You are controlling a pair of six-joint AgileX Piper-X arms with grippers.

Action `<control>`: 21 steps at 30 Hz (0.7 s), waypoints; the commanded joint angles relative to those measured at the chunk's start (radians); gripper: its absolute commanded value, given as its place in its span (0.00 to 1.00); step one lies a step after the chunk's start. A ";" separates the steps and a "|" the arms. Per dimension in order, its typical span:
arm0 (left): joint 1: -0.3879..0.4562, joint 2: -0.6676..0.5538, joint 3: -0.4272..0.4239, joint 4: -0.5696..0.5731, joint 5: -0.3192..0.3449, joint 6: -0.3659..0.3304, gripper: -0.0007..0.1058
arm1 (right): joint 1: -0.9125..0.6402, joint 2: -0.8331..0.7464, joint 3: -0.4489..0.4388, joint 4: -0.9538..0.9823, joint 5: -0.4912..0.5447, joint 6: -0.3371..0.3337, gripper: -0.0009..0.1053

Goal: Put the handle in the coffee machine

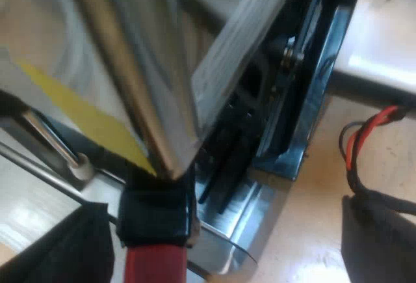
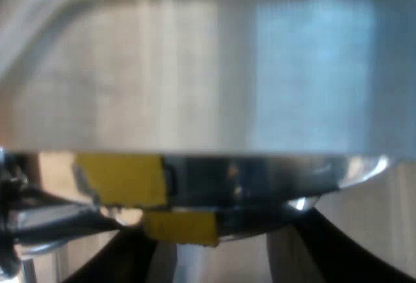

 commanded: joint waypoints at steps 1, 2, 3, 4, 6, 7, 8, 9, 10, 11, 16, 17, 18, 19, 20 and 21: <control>-0.002 -0.043 -0.012 -0.020 0.009 0.004 0.69 | 0.005 -0.054 -0.026 -0.110 -0.015 -0.014 0.35; -0.002 -0.050 -0.012 -0.020 0.005 0.004 0.69 | 0.005 -0.054 -0.026 -0.110 -0.015 -0.014 0.35; -0.002 -0.064 -0.012 -0.020 -0.009 0.004 0.69 | 0.005 -0.054 -0.026 -0.110 -0.015 -0.014 0.35; -0.002 -0.064 -0.012 -0.020 -0.011 0.004 0.69 | 0.005 -0.054 -0.026 -0.110 -0.015 -0.014 0.35; -0.002 -0.092 -0.012 -0.020 -0.025 0.001 0.69 | 0.005 -0.054 -0.026 -0.110 -0.015 -0.014 0.35; 0.001 -0.096 -0.012 -0.020 -0.025 0.001 0.69 | 0.005 -0.054 -0.026 -0.110 -0.015 -0.014 0.35; 0.006 -0.110 -0.012 -0.020 -0.025 0.001 0.69 | 0.005 -0.054 -0.026 -0.110 -0.015 -0.014 0.35; 0.014 -0.125 -0.012 -0.022 -0.025 0.001 0.69 | 0.005 -0.054 -0.026 -0.110 -0.015 -0.014 0.35; 0.019 -0.132 -0.012 -0.023 -0.025 0.001 0.69 | 0.005 -0.054 -0.026 -0.110 -0.015 -0.014 0.35; 0.028 -0.142 -0.012 -0.023 -0.027 0.001 0.67 | 0.005 -0.054 -0.026 -0.110 -0.015 -0.014 0.35; 0.078 -0.164 -0.012 -0.045 -0.064 -0.045 0.43 | 0.005 -0.054 -0.026 -0.110 -0.015 -0.014 0.35; 0.088 -0.164 -0.012 -0.051 -0.064 -0.045 0.37 | 0.005 -0.054 -0.026 -0.110 -0.015 -0.014 0.35; 0.102 -0.164 -0.012 -0.062 -0.067 -0.045 0.21 | 0.005 -0.054 -0.026 -0.110 -0.015 -0.014 0.35; 0.110 -0.160 -0.012 -0.077 -0.082 -0.045 0.08 | 0.005 -0.054 -0.026 -0.110 -0.015 -0.014 0.35; 0.113 -0.156 -0.012 -0.093 -0.102 -0.046 0.01 | 0.005 -0.054 -0.026 -0.110 -0.015 -0.014 0.35; 0.113 -0.146 -0.012 -0.111 -0.130 -0.047 0.01 | 0.005 -0.054 -0.026 -0.110 -0.015 -0.014 0.35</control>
